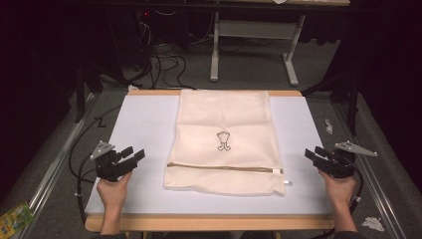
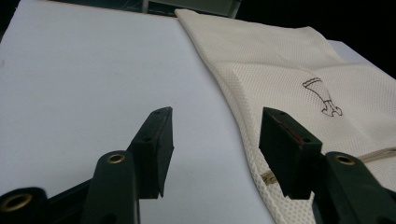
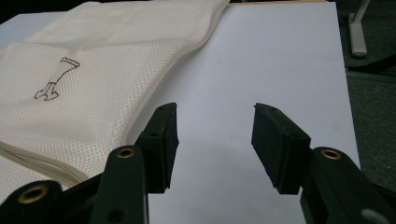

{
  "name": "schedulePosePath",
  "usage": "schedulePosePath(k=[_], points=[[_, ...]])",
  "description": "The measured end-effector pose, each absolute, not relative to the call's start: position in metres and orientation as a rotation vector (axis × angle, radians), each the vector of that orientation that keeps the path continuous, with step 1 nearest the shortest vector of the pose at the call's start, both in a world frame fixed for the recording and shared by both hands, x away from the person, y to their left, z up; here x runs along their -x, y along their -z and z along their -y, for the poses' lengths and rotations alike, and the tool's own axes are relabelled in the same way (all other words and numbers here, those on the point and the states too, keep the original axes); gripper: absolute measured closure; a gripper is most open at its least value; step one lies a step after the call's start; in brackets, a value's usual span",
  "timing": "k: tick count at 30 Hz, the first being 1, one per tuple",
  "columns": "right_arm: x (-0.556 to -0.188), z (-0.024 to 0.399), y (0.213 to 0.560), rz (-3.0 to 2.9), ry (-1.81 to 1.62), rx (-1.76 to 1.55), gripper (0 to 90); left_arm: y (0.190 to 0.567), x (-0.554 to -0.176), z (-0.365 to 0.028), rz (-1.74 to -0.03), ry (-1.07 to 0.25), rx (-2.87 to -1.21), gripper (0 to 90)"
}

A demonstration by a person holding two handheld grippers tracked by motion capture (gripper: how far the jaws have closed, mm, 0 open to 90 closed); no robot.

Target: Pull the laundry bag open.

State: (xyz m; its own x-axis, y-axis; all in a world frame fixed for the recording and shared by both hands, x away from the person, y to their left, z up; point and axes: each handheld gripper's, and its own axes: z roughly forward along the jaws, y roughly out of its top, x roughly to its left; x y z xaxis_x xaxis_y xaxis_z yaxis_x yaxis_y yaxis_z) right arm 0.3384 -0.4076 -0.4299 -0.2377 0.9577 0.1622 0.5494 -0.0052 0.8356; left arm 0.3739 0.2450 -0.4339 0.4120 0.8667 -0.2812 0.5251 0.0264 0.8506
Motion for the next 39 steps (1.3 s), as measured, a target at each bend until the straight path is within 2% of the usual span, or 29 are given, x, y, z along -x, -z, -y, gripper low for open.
schedulePosePath(k=[15, 39], points=[[-0.336, 0.423, 0.441, -1.77, -1.149, -1.615, 52.8, 0.446, -0.383, -0.247, -1.292, -0.409, -1.632, 45.0], [-0.346, 0.424, 0.459, -1.785, -1.1, -1.675, 53.4, 0.461, -0.396, -0.24, -1.343, -0.431, -1.652, 45.2]])
